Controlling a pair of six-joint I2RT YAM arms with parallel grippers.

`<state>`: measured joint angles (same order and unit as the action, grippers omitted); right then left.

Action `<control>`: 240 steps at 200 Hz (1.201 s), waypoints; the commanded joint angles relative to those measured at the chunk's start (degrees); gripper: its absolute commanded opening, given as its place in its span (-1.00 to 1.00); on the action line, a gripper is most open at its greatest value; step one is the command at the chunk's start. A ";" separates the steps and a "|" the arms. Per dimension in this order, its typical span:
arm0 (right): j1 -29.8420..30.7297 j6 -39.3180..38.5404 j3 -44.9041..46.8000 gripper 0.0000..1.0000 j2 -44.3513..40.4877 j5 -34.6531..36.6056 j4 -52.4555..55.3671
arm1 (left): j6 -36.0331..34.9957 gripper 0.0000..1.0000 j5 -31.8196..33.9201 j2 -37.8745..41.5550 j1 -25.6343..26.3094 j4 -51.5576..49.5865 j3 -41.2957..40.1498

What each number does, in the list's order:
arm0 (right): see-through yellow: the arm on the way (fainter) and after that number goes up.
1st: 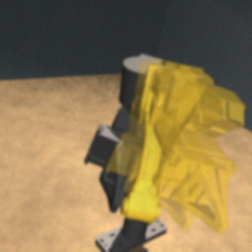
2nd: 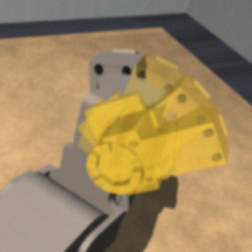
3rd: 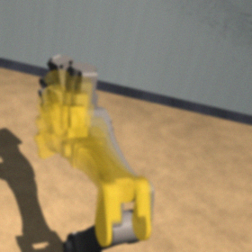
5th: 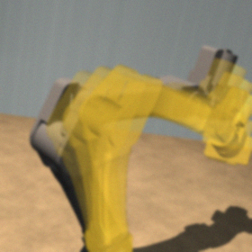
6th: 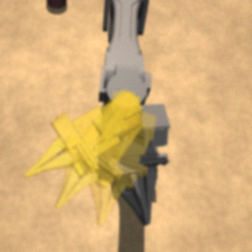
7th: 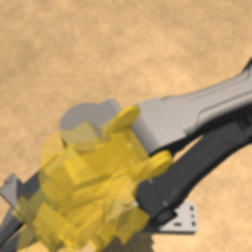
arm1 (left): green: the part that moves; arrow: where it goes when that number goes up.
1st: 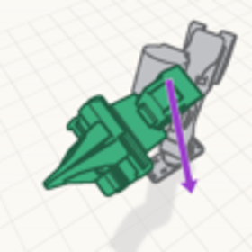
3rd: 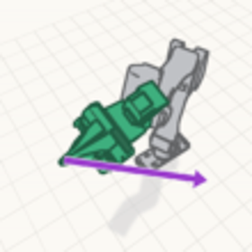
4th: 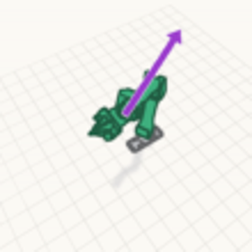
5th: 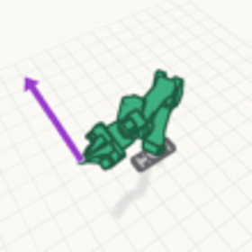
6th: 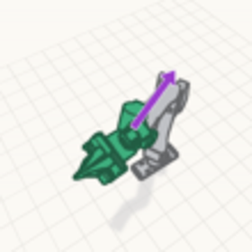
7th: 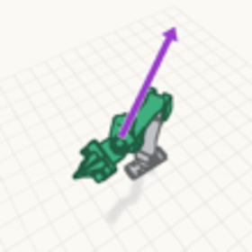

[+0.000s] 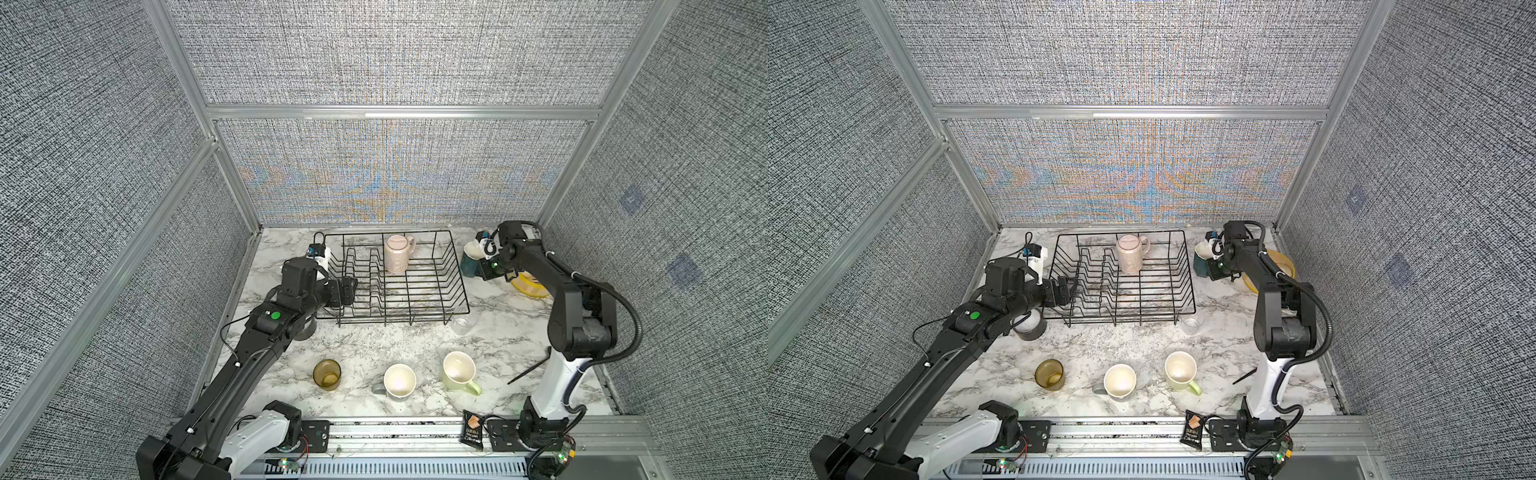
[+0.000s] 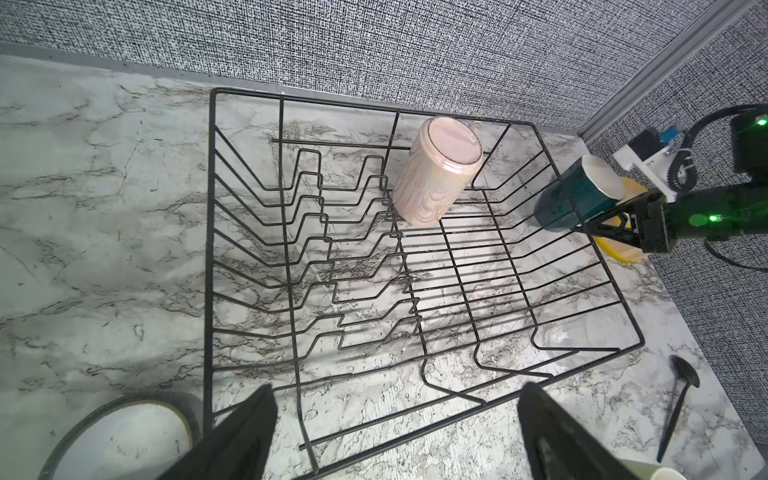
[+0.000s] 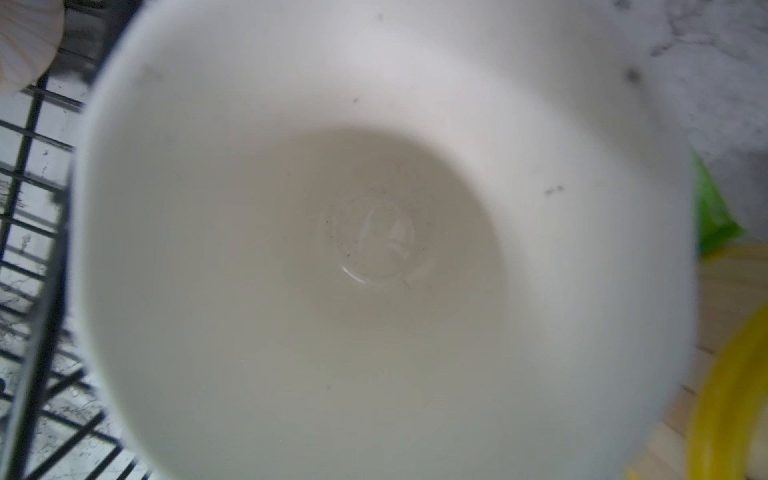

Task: Load cups into a dish rack
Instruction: Pick up the cup from the top-right of the table, then place the cup on the dish rack.

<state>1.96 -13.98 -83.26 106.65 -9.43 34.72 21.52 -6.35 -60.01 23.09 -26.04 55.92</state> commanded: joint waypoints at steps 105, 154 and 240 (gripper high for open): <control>2.19 26.02 16.17 -1.00 -32.30 -16.55 -17.20 | 6.33 0.96 -29.36 -6.22 -0.07 18.08 0.62; 4.91 37.14 17.07 -1.00 -39.11 -34.09 -21.36 | 17.37 0.99 -39.56 -10.47 -0.07 31.55 0.18; 13.44 68.13 25.26 -1.00 -39.48 -44.89 -47.41 | 39.91 0.99 -49.83 -20.54 0.19 66.47 -2.76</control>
<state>14.04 42.15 -59.09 65.84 -49.45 2.96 51.86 -52.27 -78.46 23.16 25.10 53.47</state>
